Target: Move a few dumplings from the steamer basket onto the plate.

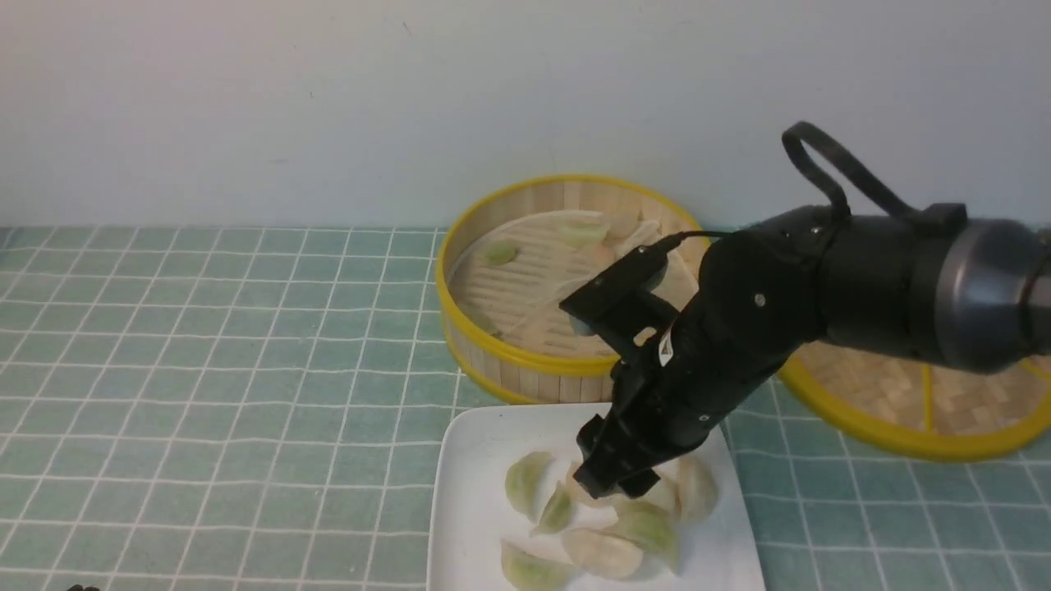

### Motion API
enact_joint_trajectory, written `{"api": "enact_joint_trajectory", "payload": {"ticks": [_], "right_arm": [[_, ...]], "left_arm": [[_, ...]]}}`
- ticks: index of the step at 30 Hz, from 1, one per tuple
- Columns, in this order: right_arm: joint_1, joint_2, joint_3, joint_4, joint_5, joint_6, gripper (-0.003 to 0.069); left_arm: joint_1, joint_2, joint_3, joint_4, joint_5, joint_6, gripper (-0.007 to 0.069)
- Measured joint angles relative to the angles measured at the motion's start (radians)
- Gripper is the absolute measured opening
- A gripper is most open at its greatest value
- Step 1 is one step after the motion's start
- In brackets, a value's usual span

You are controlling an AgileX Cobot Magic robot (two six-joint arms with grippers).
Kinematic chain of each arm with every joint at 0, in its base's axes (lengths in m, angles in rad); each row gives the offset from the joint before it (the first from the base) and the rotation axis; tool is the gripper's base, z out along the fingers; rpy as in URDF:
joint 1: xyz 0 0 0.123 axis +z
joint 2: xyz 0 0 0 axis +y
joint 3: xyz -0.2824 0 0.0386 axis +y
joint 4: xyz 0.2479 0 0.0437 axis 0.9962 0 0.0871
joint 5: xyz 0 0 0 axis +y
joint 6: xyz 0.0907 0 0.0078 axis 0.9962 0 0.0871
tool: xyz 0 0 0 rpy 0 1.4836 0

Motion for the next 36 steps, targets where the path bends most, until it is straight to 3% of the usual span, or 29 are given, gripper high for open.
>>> {"api": "enact_joint_trajectory", "payload": {"ticks": [4,8,10,12,19,24,29,36], "right_arm": [[0.0,-0.035,-0.088,-0.051,0.113,0.082,0.0387],[0.0,-0.22,-0.15,-0.133,0.178,0.175,0.012],[0.0,-0.34,-0.157,-0.175,0.19,0.219,0.0034],[0.0,-0.461,-0.157,-0.213,0.194,0.274,0.0001],[0.0,-0.803,-0.053,-0.252,0.131,0.367,-0.0013],[0.0,-1.09,0.23,-0.272,-0.09,0.401,-0.0015],[0.0,-1.385,0.566,-0.294,-0.435,0.445,-0.0015],[0.0,-1.574,0.771,-0.276,-0.501,0.498,-0.0015]], "left_arm": [[0.0,0.0,0.0,0.0,0.0,0.0,-0.0006],[0.0,0.0,0.0,0.0,0.0,0.0,-0.0006],[0.0,0.0,0.0,0.0,0.0,0.0,-0.0006],[0.0,0.0,0.0,0.0,0.0,0.0,-0.0006],[0.0,0.0,0.0,0.0,0.0,0.0,-0.0006],[0.0,0.0,0.0,0.0,0.0,0.0,-0.0006],[0.0,0.0,0.0,0.0,0.0,0.0,-0.0006],[0.0,0.0,0.0,0.0,0.0,0.0,-0.0006]]}}
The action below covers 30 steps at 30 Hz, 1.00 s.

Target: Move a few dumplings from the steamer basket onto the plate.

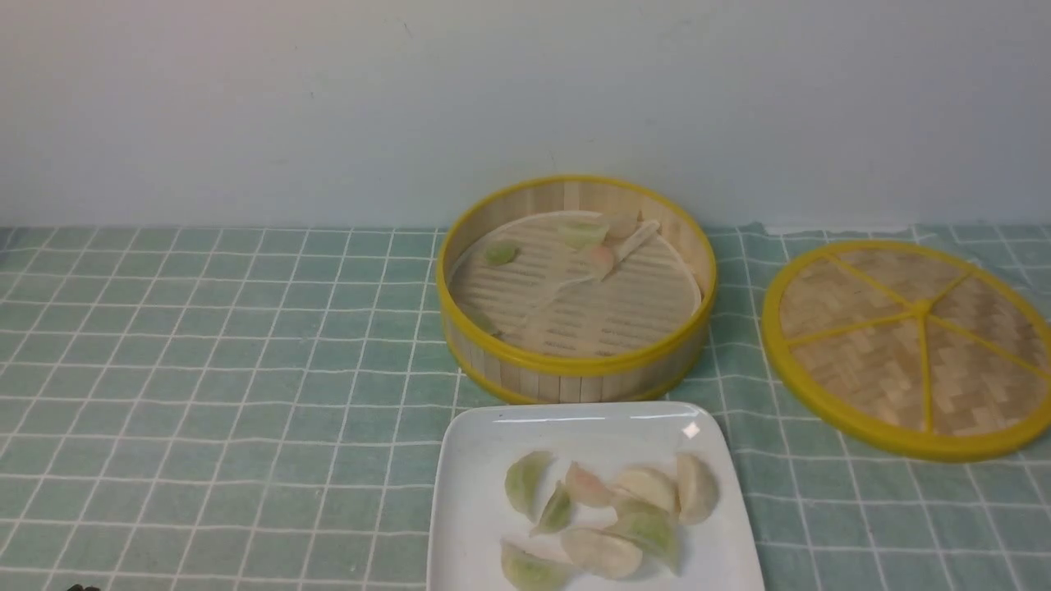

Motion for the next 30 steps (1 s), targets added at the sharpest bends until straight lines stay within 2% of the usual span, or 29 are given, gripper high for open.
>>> {"api": "enact_joint_trajectory", "payload": {"ticks": [14,17,18,22,24,27,30], "right_arm": [[0.0,-0.044,0.023,0.018,-0.07,0.007,-0.0015],[-0.044,-0.057,0.039,0.008,-0.083,0.007,-0.0015],[-0.075,-0.064,0.047,0.009,-0.086,0.007,-0.0015],[-0.32,-0.102,0.129,0.009,-0.091,0.007,-0.0015],[-0.385,-0.117,0.167,0.008,-0.091,0.006,-0.0015],[-0.544,-0.159,0.27,-0.008,-0.09,-0.006,-0.0015],[-0.635,-0.204,0.371,-0.022,-0.082,-0.013,-0.0015]], "left_arm": [[0.0,0.0,0.0,0.0,0.0,0.0,-0.0006],[0.0,0.0,0.0,0.0,0.0,0.0,-0.0006],[0.0,0.0,0.0,0.0,0.0,0.0,-0.0006],[0.0,0.0,0.0,0.0,0.0,0.0,-0.0006],[0.0,0.0,0.0,0.0,0.0,0.0,-0.0006],[0.0,0.0,0.0,0.0,0.0,0.0,-0.0006],[0.0,0.0,0.0,0.0,0.0,0.0,-0.0006]]}}
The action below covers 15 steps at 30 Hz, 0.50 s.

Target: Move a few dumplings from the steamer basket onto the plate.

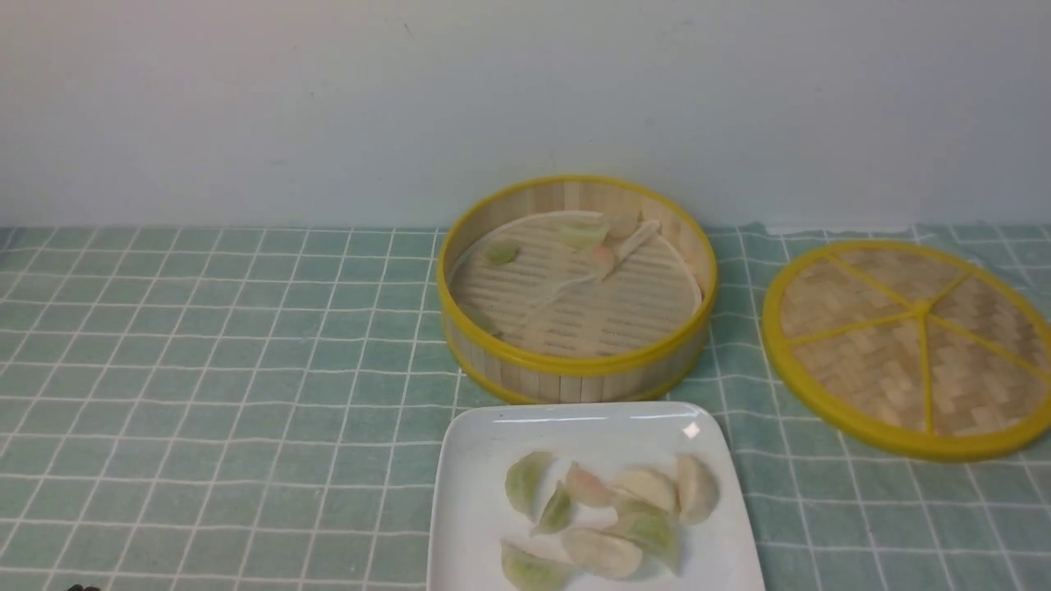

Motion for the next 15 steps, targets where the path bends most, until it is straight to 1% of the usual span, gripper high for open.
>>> {"api": "enact_joint_trajectory", "payload": {"ticks": [2,5,8,15], "right_arm": [[-0.038,-0.024,0.073,-0.005,0.012,0.0,-0.0015],[-0.056,-0.029,0.136,-0.006,0.053,0.0,-0.0015],[-0.057,-0.031,0.136,0.003,0.102,0.0,-0.0015],[-0.057,-0.031,0.135,0.004,0.113,-0.002,-0.0015]], "left_arm": [[0.0,0.0,0.0,0.0,0.0,0.0,-0.0006],[0.0,0.0,0.0,0.0,0.0,0.0,-0.0006],[0.0,0.0,0.0,0.0,0.0,0.0,-0.0006],[0.0,0.0,0.0,0.0,0.0,0.0,-0.0006]]}}
